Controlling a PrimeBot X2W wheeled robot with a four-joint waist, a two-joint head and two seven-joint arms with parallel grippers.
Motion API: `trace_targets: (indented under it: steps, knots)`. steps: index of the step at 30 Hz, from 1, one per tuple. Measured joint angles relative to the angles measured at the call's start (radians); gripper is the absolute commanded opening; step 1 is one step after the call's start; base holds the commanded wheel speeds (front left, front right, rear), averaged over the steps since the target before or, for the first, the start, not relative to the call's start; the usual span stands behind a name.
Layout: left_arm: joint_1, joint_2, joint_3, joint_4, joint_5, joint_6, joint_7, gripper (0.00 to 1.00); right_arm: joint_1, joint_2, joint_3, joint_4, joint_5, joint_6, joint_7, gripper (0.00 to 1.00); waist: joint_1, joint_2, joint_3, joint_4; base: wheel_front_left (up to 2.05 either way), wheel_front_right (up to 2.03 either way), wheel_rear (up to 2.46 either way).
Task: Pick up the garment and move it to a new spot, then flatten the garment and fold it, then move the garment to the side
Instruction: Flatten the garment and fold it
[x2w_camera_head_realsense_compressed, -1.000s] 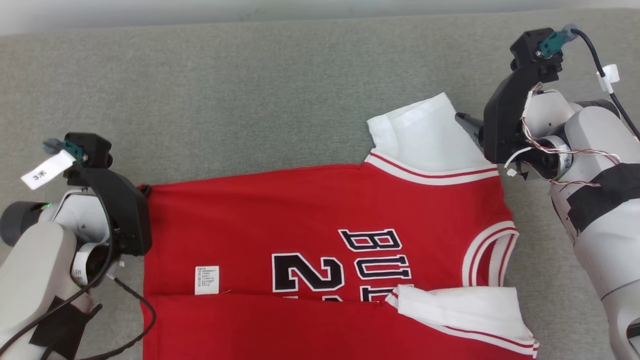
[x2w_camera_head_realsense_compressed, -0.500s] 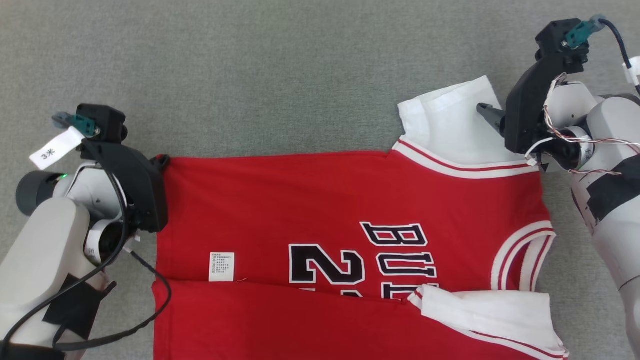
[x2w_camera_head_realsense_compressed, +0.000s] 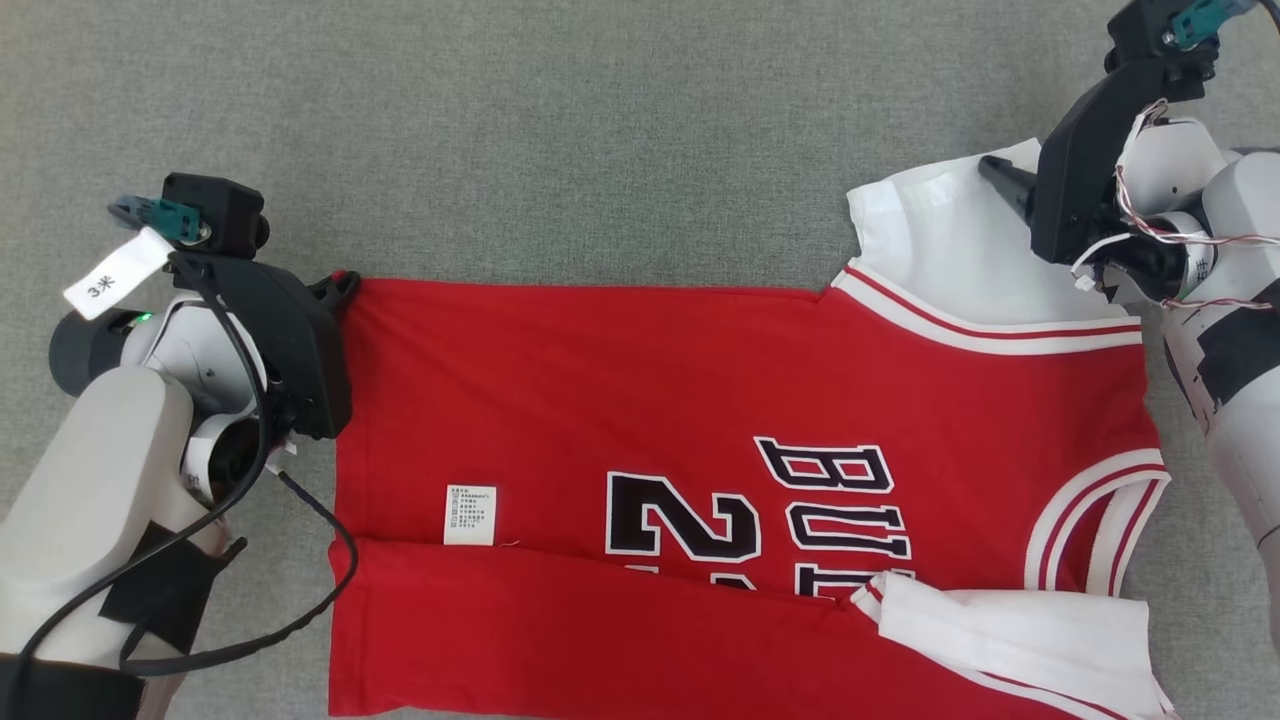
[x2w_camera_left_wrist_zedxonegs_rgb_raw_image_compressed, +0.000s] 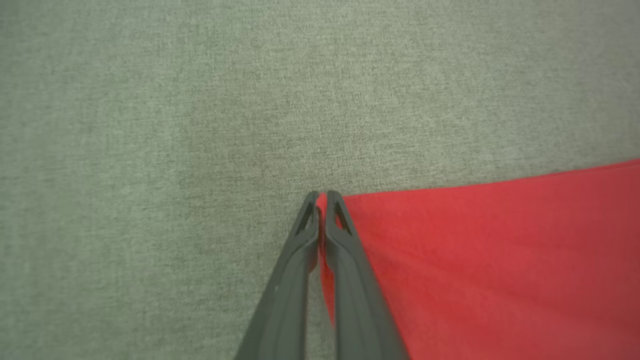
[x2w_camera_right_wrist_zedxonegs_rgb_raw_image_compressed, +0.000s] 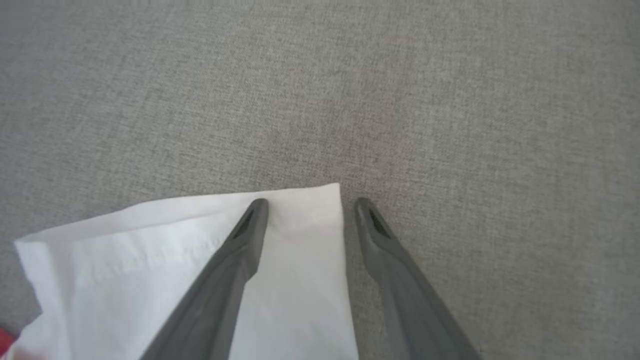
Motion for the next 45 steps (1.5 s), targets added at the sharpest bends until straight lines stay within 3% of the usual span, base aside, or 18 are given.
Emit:
trace_targets:
  steps: [1, 2, 3, 4, 5, 6, 12, 26, 27, 45]
  knots:
    - [0.000, -0.002, 0.000, 0.001, 0.000, 0.000, -0.004, 0.00, -0.005, 0.000, 0.000, 0.006, 0.001, 0.000, 0.000, 0.64, 0.0000, 0.0000, 0.002, 0.002, 0.00, 0.00, 0.00]
    - [-0.001, -0.003, 0.000, 0.001, 0.000, 0.000, -0.005, 0.00, -0.011, 0.000, 0.004, 0.011, 0.002, 0.000, 0.000, 0.64, -0.0001, -0.0001, 0.005, 0.003, 0.00, 0.00, 0.00]
    - [-0.003, -0.004, 0.000, 0.004, 0.000, -0.001, -0.005, 0.00, -0.012, 0.000, 0.008, 0.013, 0.002, 0.000, 0.000, 0.47, -0.0001, -0.0001, 0.007, 0.004, 0.00, 0.00, 0.00]
    - [-0.007, -0.005, 0.000, 0.009, 0.000, -0.002, -0.012, 0.00, -0.012, 0.001, 0.014, 0.016, 0.002, 0.000, 0.000, 0.36, -0.0001, -0.0001, 0.010, 0.004, 0.00, 0.00, 0.00]
    - [-0.013, -0.006, 0.000, 0.014, 0.000, -0.006, -0.013, 0.00, -0.012, 0.000, 0.021, 0.018, 0.002, 0.000, 0.000, 0.15, 0.0000, 0.0000, 0.011, 0.005, 0.00, 0.00, 0.00]
    - [-0.019, -0.007, 0.000, 0.020, 0.000, -0.008, -0.015, 0.00, -0.012, 0.000, 0.028, 0.018, 0.002, 0.000, 0.001, 0.00, 0.0000, 0.0000, 0.012, 0.005, 0.00, 0.00, 0.00]
    - [-0.022, -0.007, 0.002, 0.049, 0.000, -0.010, -0.049, 0.00, -0.033, 0.002, 0.062, 0.018, 0.003, 0.006, -0.006, 0.00, 0.0000, 0.0000, 0.007, -0.002, 0.00, 0.00, 0.00]
    - [-0.036, -0.011, 0.018, 0.118, 0.011, 0.001, -0.181, 0.00, -0.029, -0.007, 0.137, 0.027, 0.002, 0.006, -0.135, 0.00, 0.0000, 0.0000, -0.047, -0.040, 0.00, 0.00, 0.00]
    - [0.002, -0.035, 0.018, 0.137, 0.033, 0.009, -0.299, 0.00, 0.048, -0.044, 0.210, -0.038, 0.018, 0.006, -0.265, 0.00, 0.0000, 0.0000, -0.104, -0.058, 0.00, 0.00, 0.00]
    - [0.171, -0.040, -0.006, 0.109, 0.049, 0.008, -0.471, 0.00, 0.309, -0.130, 0.324, -0.281, 0.090, 0.006, -0.490, 0.00, -0.0001, 0.0000, -0.209, -0.079, 0.00, 0.00, 0.00]
